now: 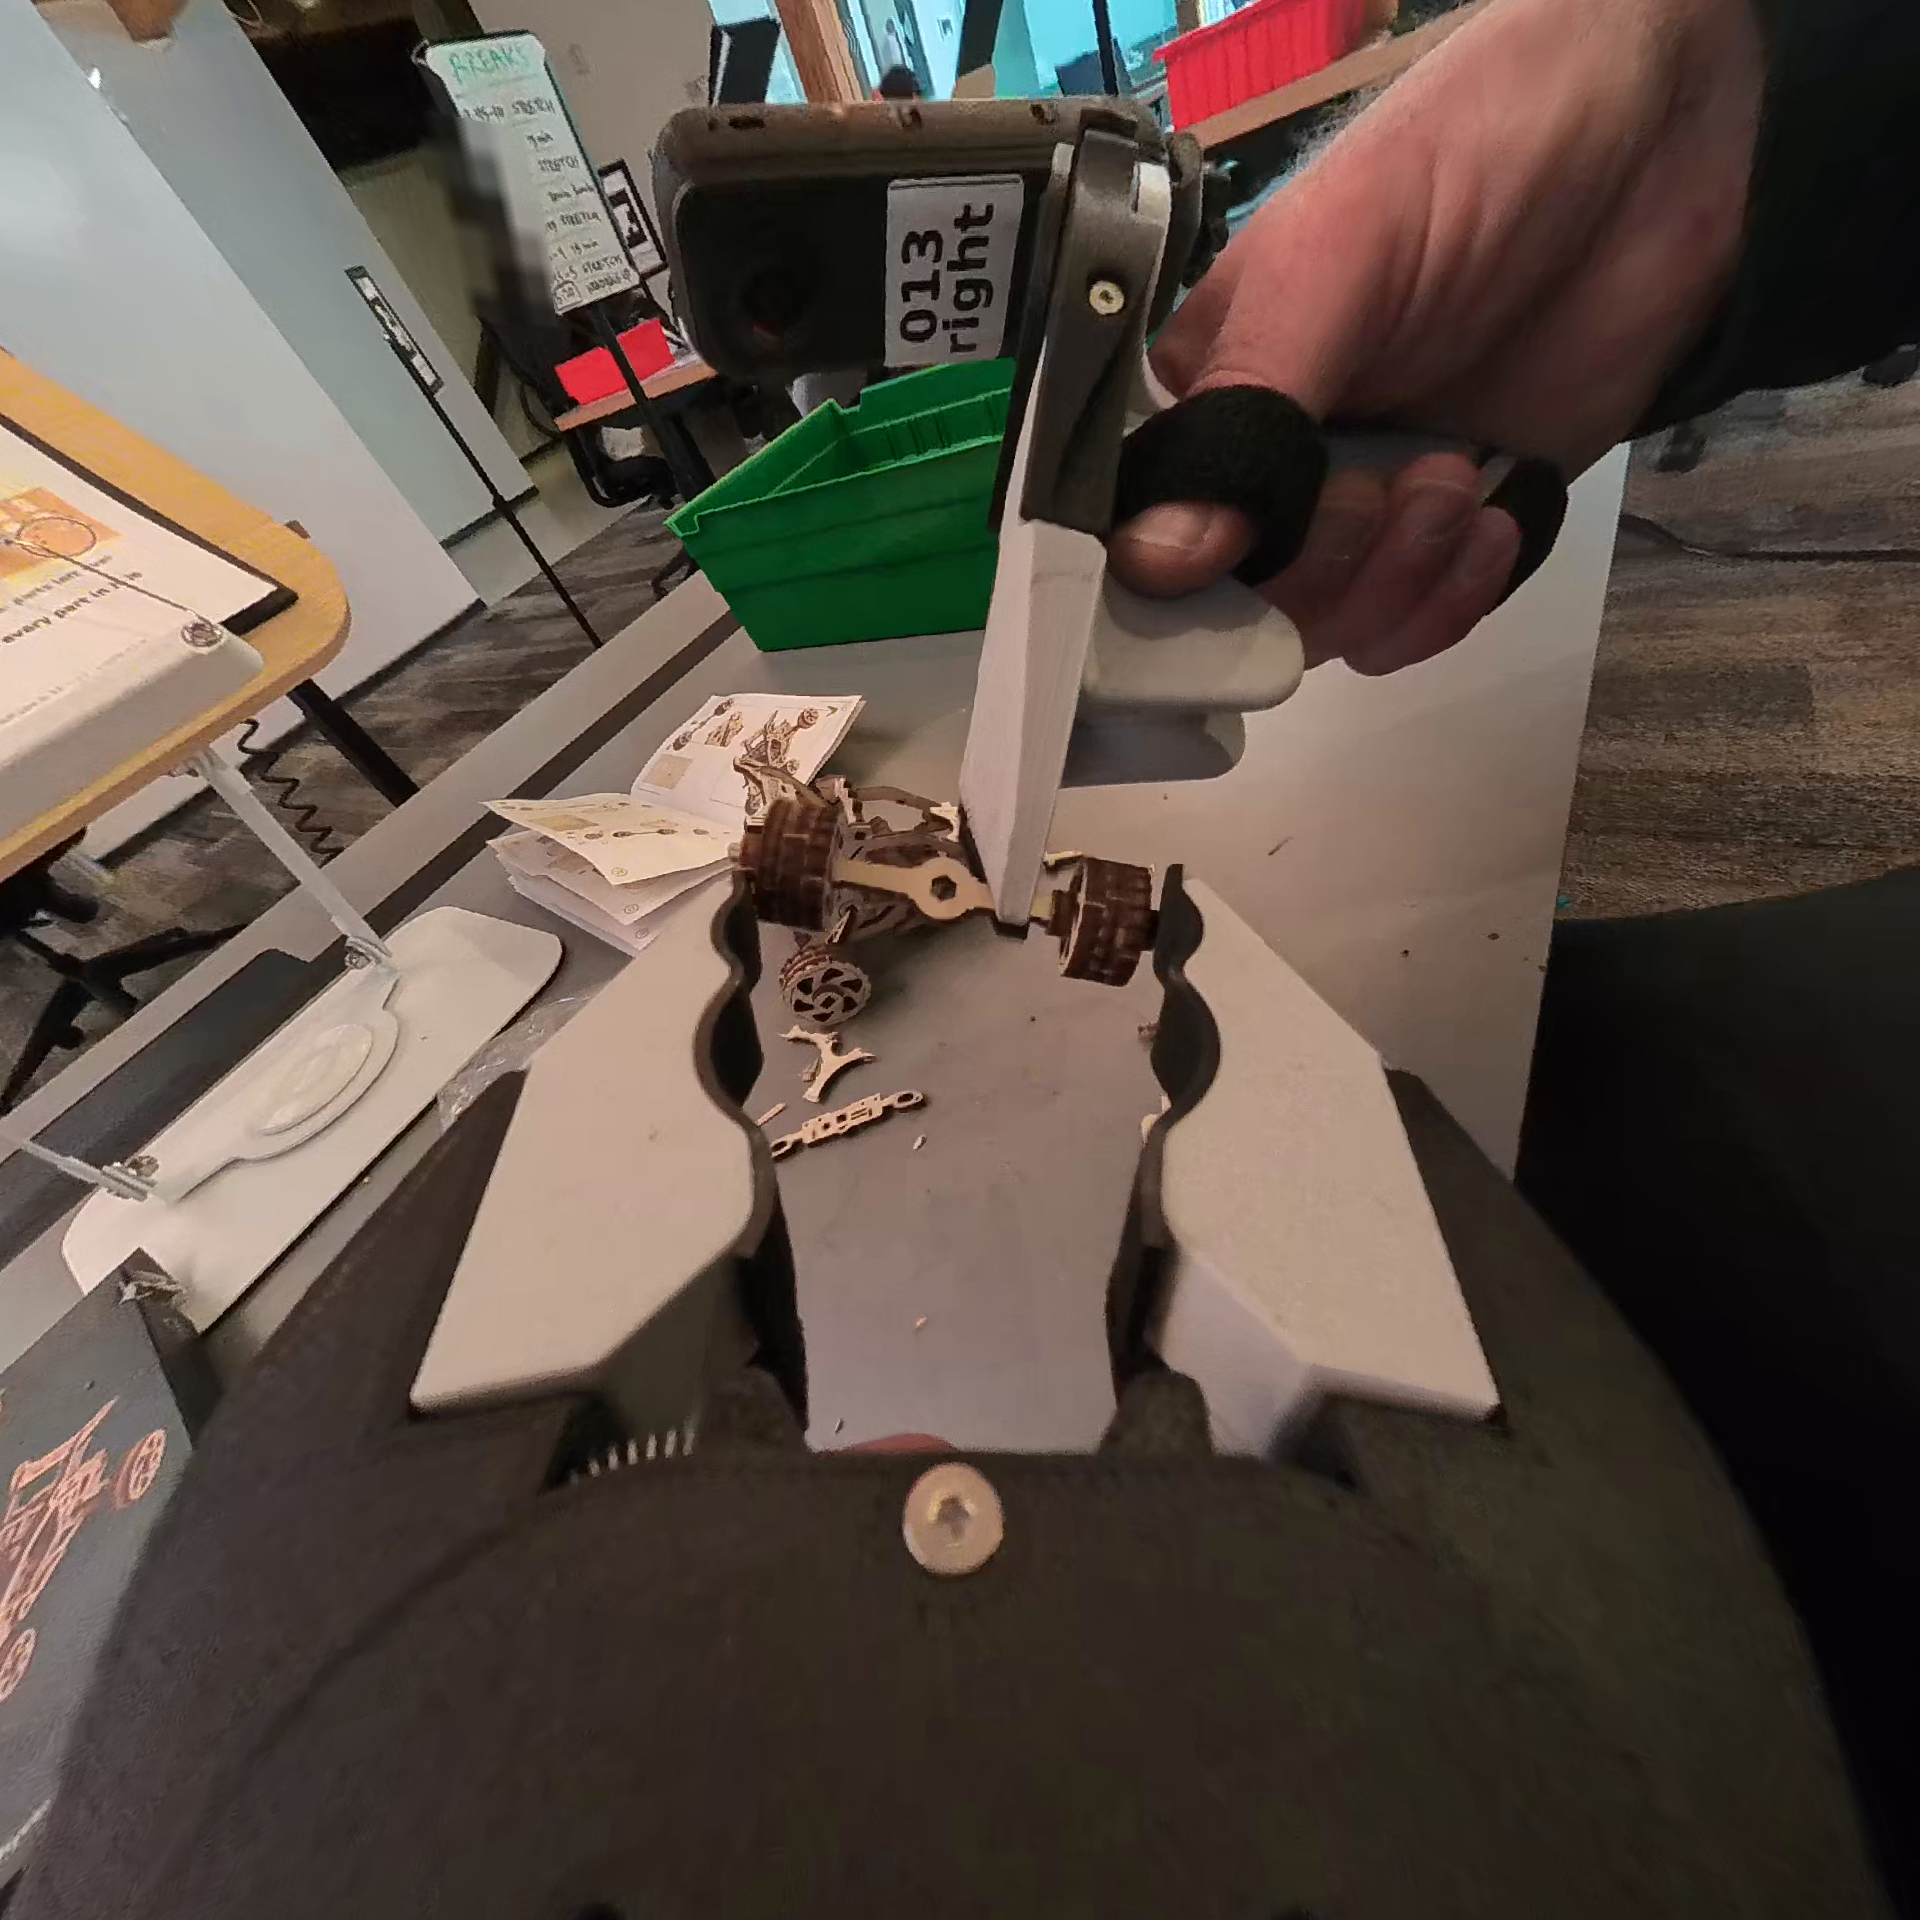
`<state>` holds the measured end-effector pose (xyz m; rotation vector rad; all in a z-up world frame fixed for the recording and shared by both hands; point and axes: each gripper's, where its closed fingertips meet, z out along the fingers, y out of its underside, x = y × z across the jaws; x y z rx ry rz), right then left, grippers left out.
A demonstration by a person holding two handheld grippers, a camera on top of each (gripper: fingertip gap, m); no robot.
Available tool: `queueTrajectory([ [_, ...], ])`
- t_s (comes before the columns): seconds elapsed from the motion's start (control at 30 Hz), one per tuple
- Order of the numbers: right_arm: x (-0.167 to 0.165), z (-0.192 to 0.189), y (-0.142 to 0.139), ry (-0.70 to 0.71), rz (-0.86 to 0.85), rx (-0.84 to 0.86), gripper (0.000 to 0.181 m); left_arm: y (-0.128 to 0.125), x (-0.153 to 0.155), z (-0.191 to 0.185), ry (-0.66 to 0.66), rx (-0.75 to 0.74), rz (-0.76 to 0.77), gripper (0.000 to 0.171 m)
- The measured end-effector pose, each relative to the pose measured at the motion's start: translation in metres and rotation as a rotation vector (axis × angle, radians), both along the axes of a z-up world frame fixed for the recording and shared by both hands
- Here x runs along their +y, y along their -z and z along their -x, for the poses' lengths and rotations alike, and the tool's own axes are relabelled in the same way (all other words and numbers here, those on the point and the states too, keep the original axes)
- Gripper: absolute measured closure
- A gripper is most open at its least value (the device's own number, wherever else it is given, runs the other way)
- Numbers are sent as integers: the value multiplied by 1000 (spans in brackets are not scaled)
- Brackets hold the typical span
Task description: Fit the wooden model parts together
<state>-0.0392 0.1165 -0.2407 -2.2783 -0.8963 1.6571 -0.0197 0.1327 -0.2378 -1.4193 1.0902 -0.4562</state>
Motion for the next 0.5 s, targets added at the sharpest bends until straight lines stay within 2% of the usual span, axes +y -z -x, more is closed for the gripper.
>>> queueTrajectory([
  [0.27,1,-2,4,7,-20,-22,181,6,1,-1,-4,-37,50,98],
  [0.33,2,-3,5,4,-25,-35,181,5,3,2,-13,-38,40,82],
  [0.4,1,-5,5,-9,-27,-50,181,3,2,3,-11,-6,11,79],
  [0.5,0,-8,8,-27,-43,-92,181,0,-3,1,-1,44,-43,90],
])
